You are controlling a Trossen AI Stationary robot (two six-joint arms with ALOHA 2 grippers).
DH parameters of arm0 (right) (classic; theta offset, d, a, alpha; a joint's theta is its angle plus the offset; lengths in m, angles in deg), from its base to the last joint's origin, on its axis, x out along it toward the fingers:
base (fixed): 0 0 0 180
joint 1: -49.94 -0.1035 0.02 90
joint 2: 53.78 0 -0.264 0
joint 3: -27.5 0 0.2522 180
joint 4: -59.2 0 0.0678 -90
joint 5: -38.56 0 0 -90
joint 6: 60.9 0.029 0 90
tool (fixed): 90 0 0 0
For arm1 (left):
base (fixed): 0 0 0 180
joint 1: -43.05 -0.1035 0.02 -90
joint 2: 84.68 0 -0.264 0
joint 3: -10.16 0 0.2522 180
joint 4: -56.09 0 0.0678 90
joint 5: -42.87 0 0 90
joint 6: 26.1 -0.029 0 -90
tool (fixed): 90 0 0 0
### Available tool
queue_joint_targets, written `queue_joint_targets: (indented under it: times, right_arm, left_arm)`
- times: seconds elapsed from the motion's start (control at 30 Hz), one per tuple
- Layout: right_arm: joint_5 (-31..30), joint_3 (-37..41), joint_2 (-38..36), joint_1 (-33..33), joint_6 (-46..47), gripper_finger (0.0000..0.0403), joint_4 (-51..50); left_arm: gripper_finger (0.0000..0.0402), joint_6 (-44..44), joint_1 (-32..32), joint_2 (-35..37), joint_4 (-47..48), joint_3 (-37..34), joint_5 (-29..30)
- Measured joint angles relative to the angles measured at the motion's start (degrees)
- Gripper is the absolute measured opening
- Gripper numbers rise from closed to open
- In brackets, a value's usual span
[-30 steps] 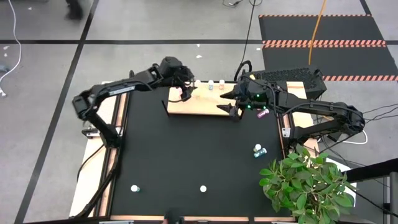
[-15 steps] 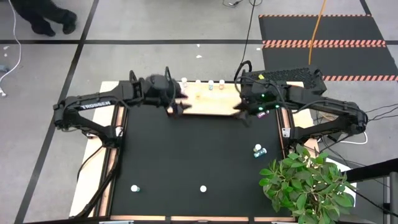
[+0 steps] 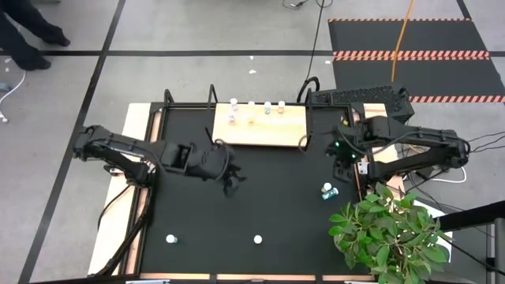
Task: Pick and place medicine bottles onto shelf by color
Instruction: Put the bottom blue pill bottle on the shelf aligned with the other blue pill bottle
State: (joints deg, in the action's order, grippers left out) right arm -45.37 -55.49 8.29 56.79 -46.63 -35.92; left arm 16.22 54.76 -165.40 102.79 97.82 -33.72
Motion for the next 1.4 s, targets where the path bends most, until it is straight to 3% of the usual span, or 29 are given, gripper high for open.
queue_joint_targets:
  times: [0.2, 0.3, 0.47, 0.6, 0.73, 0.87, 1.1, 1.2, 1.4]
  right_arm:
    - [0.2, 12.7, -6.3, -5.3, 1.0, 0.021, 1.8]
    - [2.1, 17.0, -7.5, -7.6, 4.2, 0.021, 6.3]
    - [6.4, 18.0, -6.3, -12.0, 9.0, 0.021, 23.0]
    - [6.9, 17.0, -2.9, -15.9, 13.1, 0.021, 41.5]
    - [2.6, 16.9, 4.2, -20.2, 15.1, 0.021, 63.4]
    - [-2.0, 16.9, 14.0, -23.3, 12.1, 0.021, 84.9]
    - [-8.5, 16.9, 28.0, -24.9, 10.4, 0.021, 117.8]
    - [-10.8, 16.9, 31.0, -24.9, 12.7, 0.021, 122.0]
    - [-10.9, 16.9, 33.0, -25.3, 15.8, 0.021, 119.6]
  left_arm:
    - [0.0209, 14.4, 7.4, -2.2, -0.2, -0.1, 8.8]
    - [0.0209, 20.5, 10.0, -3.7, -1.3, 0.1, 9.9]
    - [0.0209, 24.6, 16.0, -4.5, 6.3, 0.1, 8.1]
    - [0.0209, 40.5, 20.5, -4.4, 21.7, 0.1, 6.1]
    - [0.0209, 52.1, 24.4, -4.4, 32.8, 0.0, -3.0]
    - [0.0209, 51.5, 27.6, -4.5, 33.7, -0.2, -8.4]
    - [0.0209, 47.4, 35.8, -4.4, 34.8, -0.2, -11.1]
    - [0.0209, 50.5, 39.7, -4.6, 37.8, -0.2, -10.4]
    - [0.0209, 52.9, 44.6, -7.7, 40.6, -0.4, -6.1]
